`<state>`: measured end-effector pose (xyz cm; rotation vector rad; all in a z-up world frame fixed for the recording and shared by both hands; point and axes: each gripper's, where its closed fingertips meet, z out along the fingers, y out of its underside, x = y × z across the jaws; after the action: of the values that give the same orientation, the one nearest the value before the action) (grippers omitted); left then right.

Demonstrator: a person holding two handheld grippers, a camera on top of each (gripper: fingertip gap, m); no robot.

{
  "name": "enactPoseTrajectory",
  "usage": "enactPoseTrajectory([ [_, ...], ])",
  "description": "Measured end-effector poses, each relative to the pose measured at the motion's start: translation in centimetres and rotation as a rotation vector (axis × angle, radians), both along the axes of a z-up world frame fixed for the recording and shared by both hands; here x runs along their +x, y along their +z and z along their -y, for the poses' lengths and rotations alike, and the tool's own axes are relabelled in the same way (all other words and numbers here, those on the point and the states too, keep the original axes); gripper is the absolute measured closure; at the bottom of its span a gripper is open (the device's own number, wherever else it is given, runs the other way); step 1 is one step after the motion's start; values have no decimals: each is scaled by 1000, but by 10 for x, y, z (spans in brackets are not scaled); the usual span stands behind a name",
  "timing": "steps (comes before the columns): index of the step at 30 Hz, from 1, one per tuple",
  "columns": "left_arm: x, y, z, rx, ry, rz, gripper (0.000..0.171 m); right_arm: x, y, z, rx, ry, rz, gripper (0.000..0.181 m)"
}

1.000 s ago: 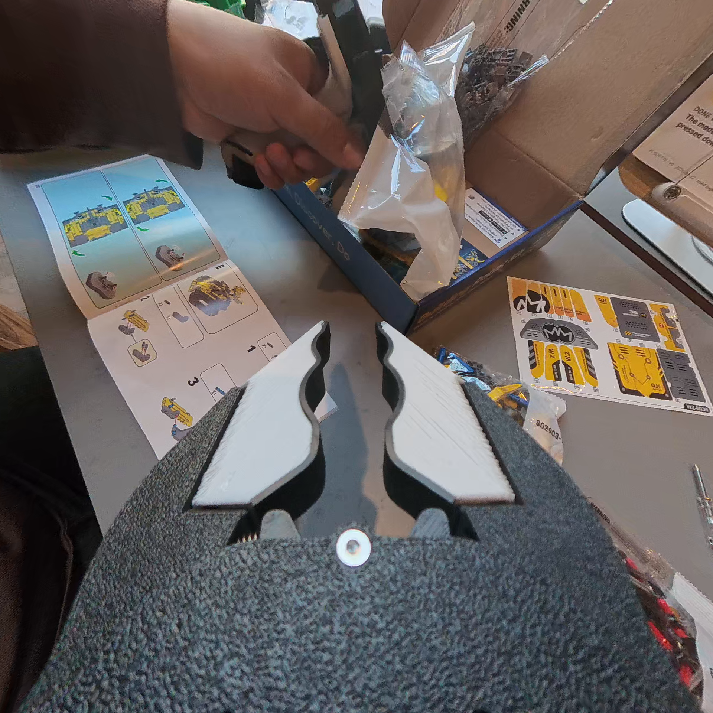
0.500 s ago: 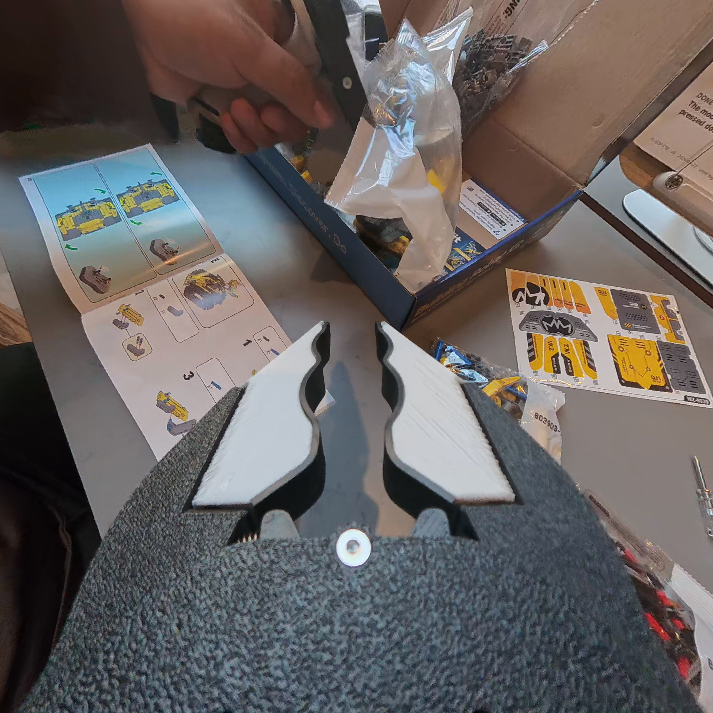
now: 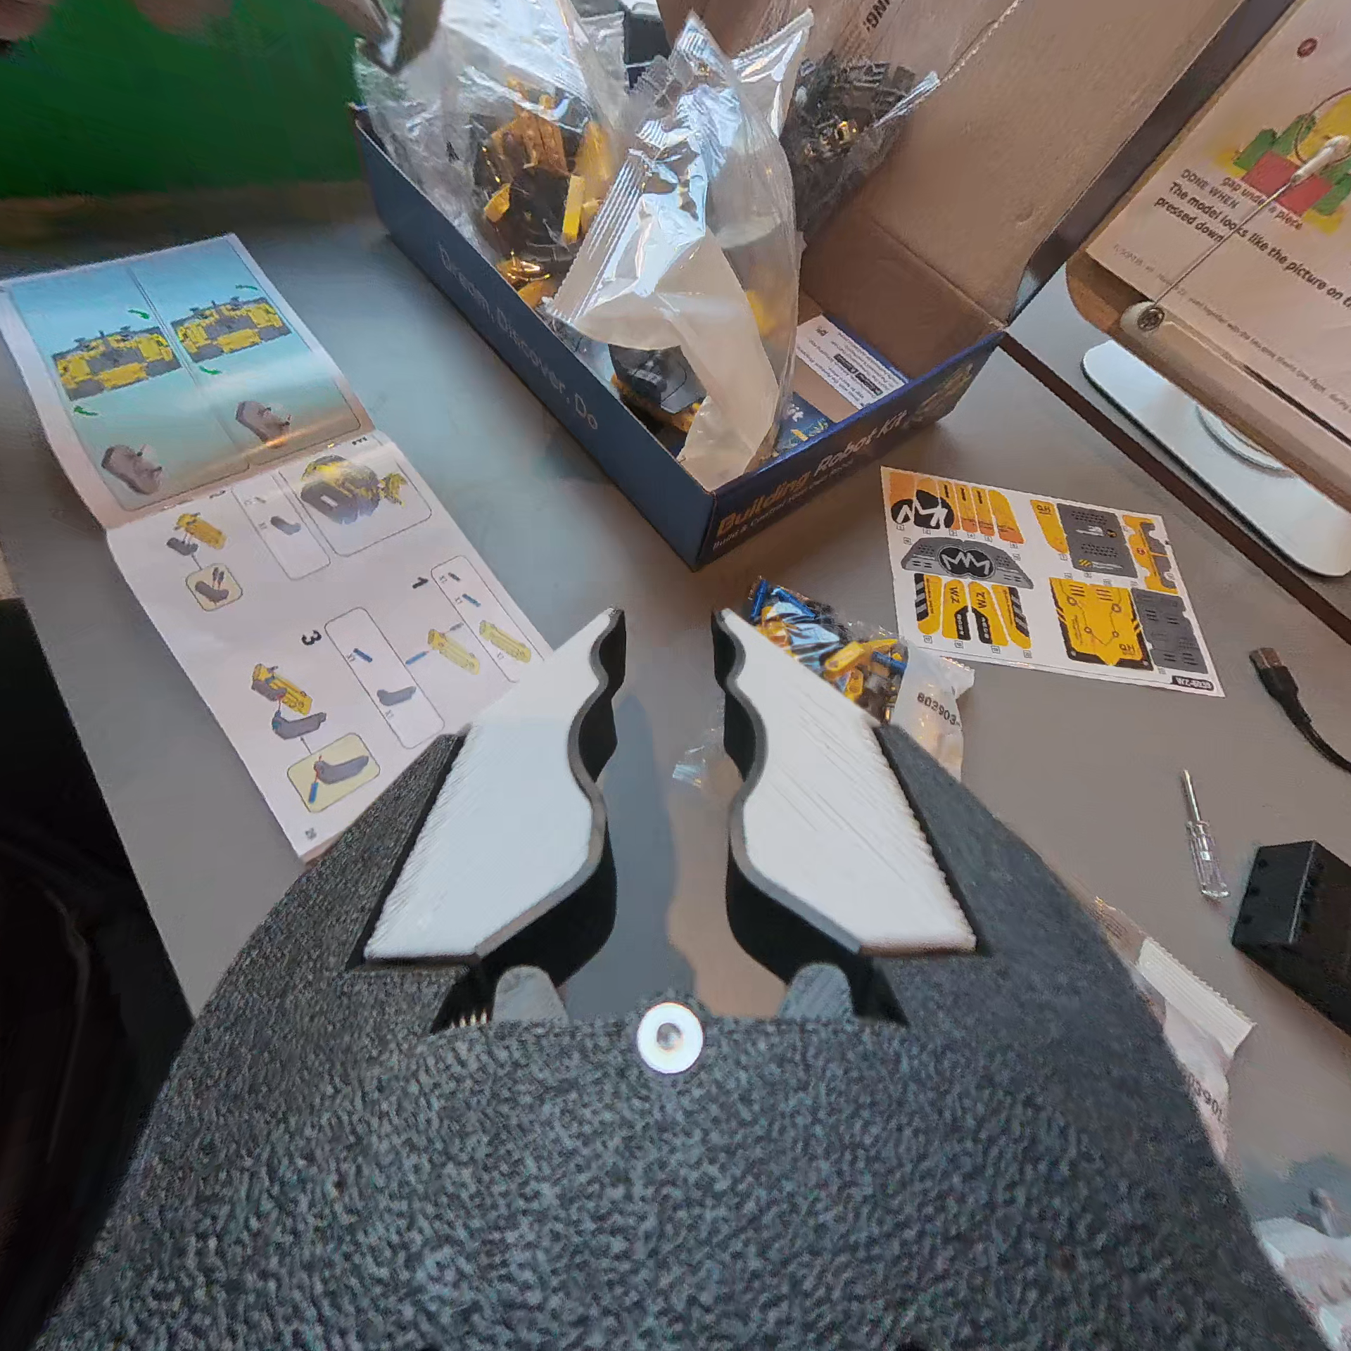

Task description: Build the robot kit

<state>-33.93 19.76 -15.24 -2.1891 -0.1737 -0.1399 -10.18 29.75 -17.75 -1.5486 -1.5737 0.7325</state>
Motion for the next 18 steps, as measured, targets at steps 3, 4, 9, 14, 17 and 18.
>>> enactPoseTrajectory([
  [3,29,7,23,63,-36,53,163,11,-2,2,4,38,-12,157],
  [4,45,8,27,80,-71,79,163,14,-4,3,0,49,-15,157],
  [9,149,-11,21,59,-304,197,163,19,-13,24,-69,187,-32,155],
  [14,230,-58,-25,-38,-500,234,163,14,-22,56,-122,357,-42,147],
  [17,256,-71,-45,-55,-573,299,163,16,-33,52,-93,342,0,147],
  [18,262,-73,-51,-55,-588,324,163,18,-37,48,-82,326,12,148],
])
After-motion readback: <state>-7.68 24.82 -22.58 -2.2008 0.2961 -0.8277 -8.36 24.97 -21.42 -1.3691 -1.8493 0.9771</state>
